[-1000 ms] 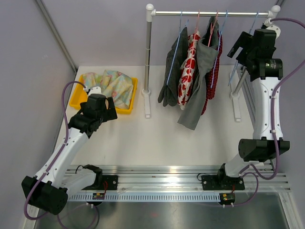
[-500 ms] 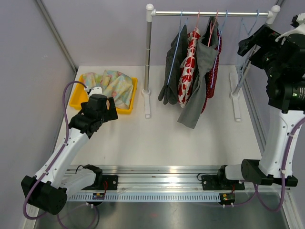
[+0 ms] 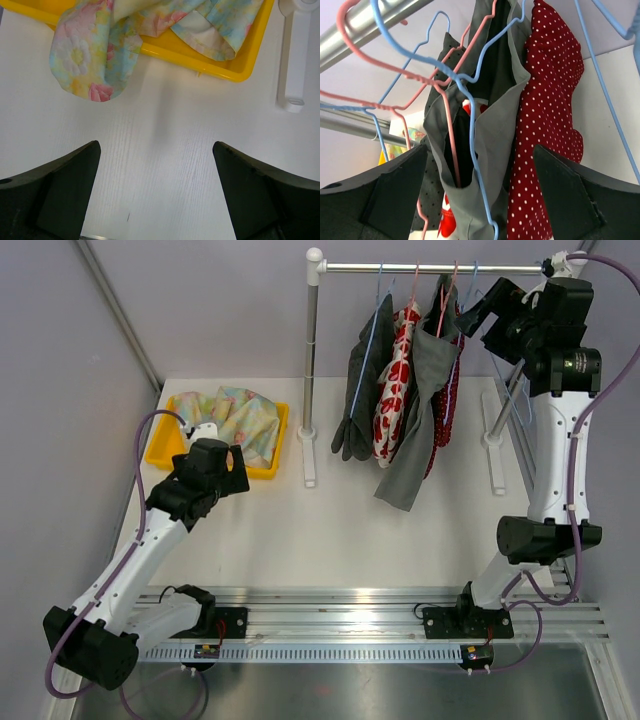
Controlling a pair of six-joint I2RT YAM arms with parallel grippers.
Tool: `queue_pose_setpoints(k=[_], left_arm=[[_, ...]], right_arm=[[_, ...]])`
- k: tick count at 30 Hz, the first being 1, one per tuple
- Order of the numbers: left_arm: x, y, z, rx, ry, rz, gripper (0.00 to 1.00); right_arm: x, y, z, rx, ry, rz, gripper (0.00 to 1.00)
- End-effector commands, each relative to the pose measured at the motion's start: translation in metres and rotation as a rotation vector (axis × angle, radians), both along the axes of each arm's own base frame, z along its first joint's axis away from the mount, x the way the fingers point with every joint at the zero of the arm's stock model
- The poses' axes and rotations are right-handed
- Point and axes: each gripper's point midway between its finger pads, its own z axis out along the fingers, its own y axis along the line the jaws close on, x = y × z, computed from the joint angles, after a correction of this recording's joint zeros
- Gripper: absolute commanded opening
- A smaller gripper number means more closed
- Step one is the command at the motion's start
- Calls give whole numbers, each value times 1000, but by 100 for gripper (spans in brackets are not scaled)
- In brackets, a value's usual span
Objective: Remove the skirt from the hanger
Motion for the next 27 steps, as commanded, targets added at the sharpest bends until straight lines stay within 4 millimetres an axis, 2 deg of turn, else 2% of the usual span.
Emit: queue_pose_setpoints(k=[1, 4, 9, 14, 18, 19, 21, 22, 25, 26, 27], left_arm=[[2, 1, 10, -9, -49, 20, 99], [2, 0, 10, -8, -47, 15, 99], [1, -2, 10, 0, -47, 9, 99], [2, -3, 9, 3, -43, 6, 99], [1, -4, 9, 2, -41, 3, 99], [1, -4, 9, 2, -41, 3, 99], [1, -4, 9, 2, -42, 5, 99], [1, -4, 10, 1, -43, 4, 99], [0, -4, 10, 7, -44, 3, 99], [0, -4, 10, 9, -43, 4, 99], [0, -5, 9, 11, -42, 2, 99]], right_arm=[[-1, 9, 47, 14, -151, 41, 93], [12, 8, 39, 4, -145, 38, 89], [36, 2, 18, -19, -110, 15, 71], [52, 4, 2, -16, -86, 23, 69], [60, 7, 2, -21, -95, 32, 66], [62, 7, 2, -25, -96, 30, 58], [66, 7, 1, -27, -101, 30, 51], [68, 8, 2, -27, -104, 31, 42], [72, 7, 4, -26, -110, 28, 32], [74, 7, 1, -26, -101, 27, 16], [74, 7, 4, -26, -109, 23, 9]])
